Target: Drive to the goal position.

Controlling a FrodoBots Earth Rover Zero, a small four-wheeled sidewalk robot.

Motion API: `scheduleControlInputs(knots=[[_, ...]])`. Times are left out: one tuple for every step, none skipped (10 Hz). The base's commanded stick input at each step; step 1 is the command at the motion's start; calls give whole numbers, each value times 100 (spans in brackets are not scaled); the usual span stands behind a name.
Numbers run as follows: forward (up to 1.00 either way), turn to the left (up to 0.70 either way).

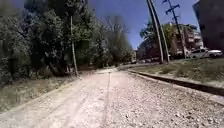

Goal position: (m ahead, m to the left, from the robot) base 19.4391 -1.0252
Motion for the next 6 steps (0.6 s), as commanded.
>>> scheduleControlInputs(knots=[[85, 0], [85, 0], [85, 0], [85, 0], [85, 0], [85, 1]])
